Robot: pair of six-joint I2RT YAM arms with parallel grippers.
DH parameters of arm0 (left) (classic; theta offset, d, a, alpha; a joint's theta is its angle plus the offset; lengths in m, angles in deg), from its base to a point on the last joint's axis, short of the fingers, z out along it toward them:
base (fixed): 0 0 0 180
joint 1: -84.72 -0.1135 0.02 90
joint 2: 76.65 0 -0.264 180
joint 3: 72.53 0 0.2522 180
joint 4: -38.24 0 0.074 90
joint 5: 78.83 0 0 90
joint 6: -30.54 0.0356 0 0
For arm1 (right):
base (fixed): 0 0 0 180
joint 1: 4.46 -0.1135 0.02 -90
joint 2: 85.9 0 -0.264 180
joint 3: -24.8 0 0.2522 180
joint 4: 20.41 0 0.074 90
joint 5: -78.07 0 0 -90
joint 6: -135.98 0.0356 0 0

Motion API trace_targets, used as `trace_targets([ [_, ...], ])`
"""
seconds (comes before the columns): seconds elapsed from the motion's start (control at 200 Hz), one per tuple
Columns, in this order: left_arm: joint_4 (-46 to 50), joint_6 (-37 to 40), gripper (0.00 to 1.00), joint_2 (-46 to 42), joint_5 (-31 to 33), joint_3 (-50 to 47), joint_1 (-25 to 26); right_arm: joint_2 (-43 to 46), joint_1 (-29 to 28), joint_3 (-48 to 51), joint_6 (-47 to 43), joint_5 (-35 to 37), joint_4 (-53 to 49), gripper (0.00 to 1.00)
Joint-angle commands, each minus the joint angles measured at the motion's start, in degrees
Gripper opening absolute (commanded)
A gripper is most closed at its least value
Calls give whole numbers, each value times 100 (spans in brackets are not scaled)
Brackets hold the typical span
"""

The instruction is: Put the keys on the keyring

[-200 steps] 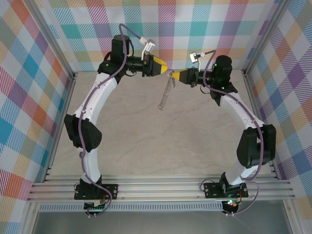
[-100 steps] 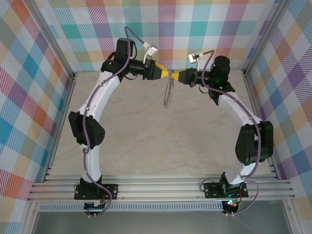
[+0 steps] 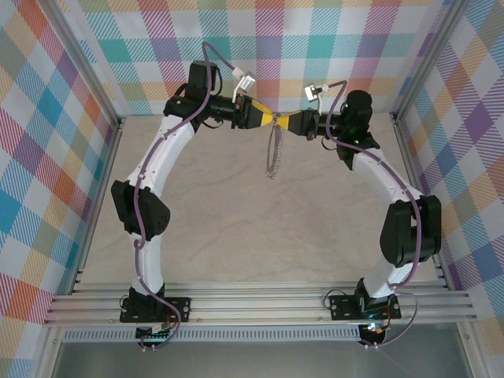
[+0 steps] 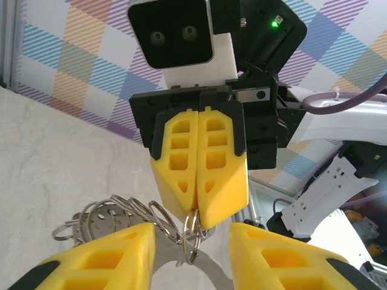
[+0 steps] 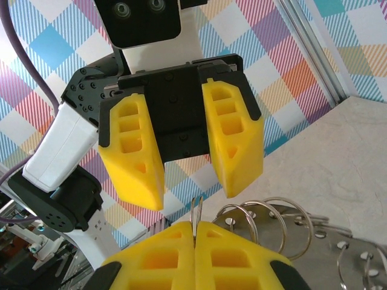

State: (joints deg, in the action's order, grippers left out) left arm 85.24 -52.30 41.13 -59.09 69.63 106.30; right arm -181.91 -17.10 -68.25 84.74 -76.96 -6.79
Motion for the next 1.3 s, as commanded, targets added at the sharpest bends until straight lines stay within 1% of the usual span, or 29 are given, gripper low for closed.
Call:
trace_targets([
  [0.0, 148, 93, 36, 114, -224, 179, 81, -14, 37, -35, 70, -63, 330, 0],
  [0.195, 179, 111, 35, 123, -267, 186, 126, -13, 35, -27, 80, -29, 337, 0],
  [0.31, 227, 145, 31, 122, -295, 186, 144, -14, 40, -17, 88, -9, 337, 0],
  [0.475, 236, 157, 22, 124, -313, 186, 162, -6, 43, 1, 88, 0, 330, 0],
  [0.56, 223, 154, 15, 130, -309, 192, 179, -6, 38, 1, 89, 0, 329, 0],
  [0.635, 215, 154, 6, 121, -302, 197, 188, 2, 35, 15, 88, 0, 325, 0],
  [0.785, 193, 150, 0, 96, -235, 188, 184, 59, 43, 70, 79, 39, 305, 0],
  [0.985, -8, 15, 0, -37, -83, 86, 188, 161, 53, 186, 95, 119, 299, 0],
  [1.04, -126, -62, 0, -100, -46, 1, 188, 204, 71, 273, 150, 189, 373, 12],
  [1.18, -445, -263, 0, -252, 62, -233, 186, 321, 147, 528, 429, 268, 756, 15],
  [1.295, -743, -438, 0, -358, 116, -411, 188, 426, 175, 713, 525, 320, 831, 23],
])
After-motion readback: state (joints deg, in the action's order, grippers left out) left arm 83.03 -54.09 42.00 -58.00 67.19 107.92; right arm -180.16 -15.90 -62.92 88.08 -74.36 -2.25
